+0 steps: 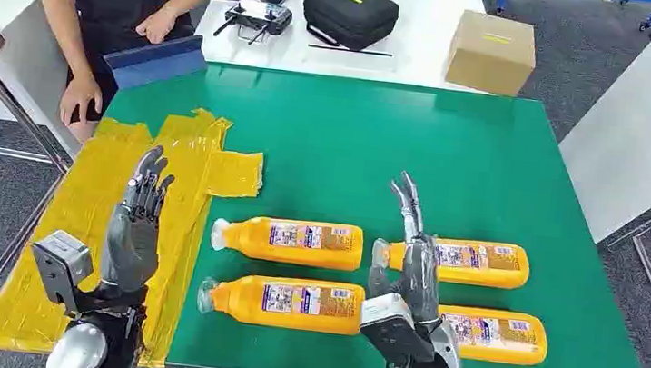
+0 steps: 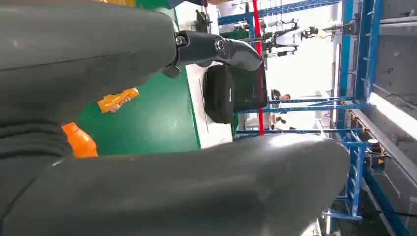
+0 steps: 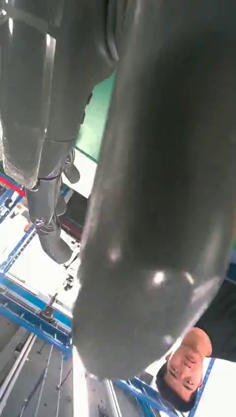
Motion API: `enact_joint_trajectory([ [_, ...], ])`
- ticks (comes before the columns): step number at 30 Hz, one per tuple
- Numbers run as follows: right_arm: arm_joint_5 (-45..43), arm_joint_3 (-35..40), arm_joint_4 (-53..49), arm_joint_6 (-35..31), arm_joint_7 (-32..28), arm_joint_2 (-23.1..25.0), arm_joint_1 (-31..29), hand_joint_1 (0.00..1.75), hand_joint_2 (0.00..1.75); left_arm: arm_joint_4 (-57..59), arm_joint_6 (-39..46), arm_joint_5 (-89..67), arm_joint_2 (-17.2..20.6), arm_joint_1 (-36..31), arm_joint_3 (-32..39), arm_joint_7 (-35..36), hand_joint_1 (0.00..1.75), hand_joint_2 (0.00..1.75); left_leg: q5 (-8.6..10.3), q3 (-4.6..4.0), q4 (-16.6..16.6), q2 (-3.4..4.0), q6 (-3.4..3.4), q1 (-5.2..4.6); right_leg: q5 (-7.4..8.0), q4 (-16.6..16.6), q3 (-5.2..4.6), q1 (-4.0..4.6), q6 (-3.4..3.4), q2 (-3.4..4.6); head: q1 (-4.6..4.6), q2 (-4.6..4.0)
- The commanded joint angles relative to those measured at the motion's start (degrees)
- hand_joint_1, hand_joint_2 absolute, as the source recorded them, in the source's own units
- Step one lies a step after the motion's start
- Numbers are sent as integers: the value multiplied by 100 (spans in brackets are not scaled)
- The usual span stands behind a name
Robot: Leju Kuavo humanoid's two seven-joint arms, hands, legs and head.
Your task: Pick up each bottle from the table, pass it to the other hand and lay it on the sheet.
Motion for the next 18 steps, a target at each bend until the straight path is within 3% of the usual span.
enact_joint_trajectory([
  [1,-2151,-2352,668,2919,-1764,1122,2710,169,0,1128,-1019,445,-816,2192,1790,-1986,169,0,-16,40,-15,9,-25,5,-12,-18,39,4,-16,6,0,0],
  [3,-2151,-2352,668,2919,-1764,1122,2710,169,0,1128,-1019,445,-816,2192,1790,-1986,169,0,-19,141,-93,-22,-25,6,-21,-104,152,6,-15,-25,2,0],
  [4,-2129,-2374,649,2947,-1737,1150,2697,169,0,1108,-1027,434,-828,2182,1797,-1955,169,0,-38,122,-60,-5,-36,7,-28,-72,111,6,-20,-8,0,0],
  [6,-2129,-2374,649,2947,-1737,1150,2697,169,0,1108,-1027,434,-828,2182,1797,-1955,169,0,-125,179,-35,-13,-36,7,-111,-48,143,6,-24,-14,0,0],
  [8,-2087,-2395,613,2993,-1688,1190,2664,175,0,1069,-1023,410,-845,2161,1799,-1894,175,0,-123,118,-6,-11,-25,2,-115,-14,120,1,-5,-3,0,0],
  [18,-2060,-2412,656,3116,-1665,1208,2598,175,0,903,-1047,395,-866,2310,1809,-1913,175,0,-142,145,-10,-2,-46,11,-124,-21,90,3,-23,1,0,0],
])
